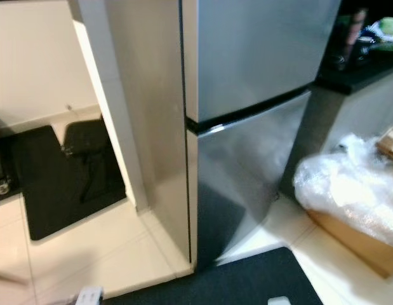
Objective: Restocking fridge
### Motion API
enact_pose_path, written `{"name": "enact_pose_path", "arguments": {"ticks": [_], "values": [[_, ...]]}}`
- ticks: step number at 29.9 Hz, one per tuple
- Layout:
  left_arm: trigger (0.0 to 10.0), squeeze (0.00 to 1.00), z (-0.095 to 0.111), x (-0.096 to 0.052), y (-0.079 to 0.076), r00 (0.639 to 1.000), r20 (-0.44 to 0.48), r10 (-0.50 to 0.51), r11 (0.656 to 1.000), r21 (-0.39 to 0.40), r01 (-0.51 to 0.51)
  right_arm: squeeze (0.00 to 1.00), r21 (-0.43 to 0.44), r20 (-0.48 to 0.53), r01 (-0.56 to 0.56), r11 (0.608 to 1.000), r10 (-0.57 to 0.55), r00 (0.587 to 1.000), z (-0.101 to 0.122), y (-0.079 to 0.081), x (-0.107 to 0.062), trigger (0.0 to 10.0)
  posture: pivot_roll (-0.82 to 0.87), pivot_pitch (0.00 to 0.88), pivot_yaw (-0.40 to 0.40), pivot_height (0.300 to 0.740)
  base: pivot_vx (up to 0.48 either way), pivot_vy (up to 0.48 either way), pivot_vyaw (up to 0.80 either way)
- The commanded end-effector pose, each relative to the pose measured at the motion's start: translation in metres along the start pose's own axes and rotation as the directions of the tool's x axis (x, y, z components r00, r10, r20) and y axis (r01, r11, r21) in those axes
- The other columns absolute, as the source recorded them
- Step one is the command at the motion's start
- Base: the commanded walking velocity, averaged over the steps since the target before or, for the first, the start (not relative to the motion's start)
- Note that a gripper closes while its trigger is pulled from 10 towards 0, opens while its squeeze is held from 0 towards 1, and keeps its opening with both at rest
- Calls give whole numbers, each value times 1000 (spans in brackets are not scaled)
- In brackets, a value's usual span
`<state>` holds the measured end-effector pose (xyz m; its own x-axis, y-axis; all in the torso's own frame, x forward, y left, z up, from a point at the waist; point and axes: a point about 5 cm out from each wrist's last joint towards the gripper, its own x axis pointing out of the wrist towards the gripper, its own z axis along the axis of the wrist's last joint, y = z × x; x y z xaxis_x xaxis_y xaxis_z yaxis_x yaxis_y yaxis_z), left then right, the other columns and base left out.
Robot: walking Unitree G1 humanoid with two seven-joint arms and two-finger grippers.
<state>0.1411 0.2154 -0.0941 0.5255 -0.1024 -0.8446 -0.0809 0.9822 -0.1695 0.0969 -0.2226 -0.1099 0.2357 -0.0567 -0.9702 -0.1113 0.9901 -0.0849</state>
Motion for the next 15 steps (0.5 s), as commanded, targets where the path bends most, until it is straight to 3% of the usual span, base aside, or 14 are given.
{"name": "enact_pose_path", "arguments": {"ticks": [1,15], "values": [[10000,0,-1,0,0,1000,0,-1,1000,9,1,0,-12,34,3,1000,-2,999,11,1,0,10000,73,0,-33,740,0,0,0],[10000,0,3,2,-3,1000,9,4,999,36,-4,0,-5,35,-3,1000,3,999,12,2,0,10000,74,0,-32,740,0,0,0]]}}
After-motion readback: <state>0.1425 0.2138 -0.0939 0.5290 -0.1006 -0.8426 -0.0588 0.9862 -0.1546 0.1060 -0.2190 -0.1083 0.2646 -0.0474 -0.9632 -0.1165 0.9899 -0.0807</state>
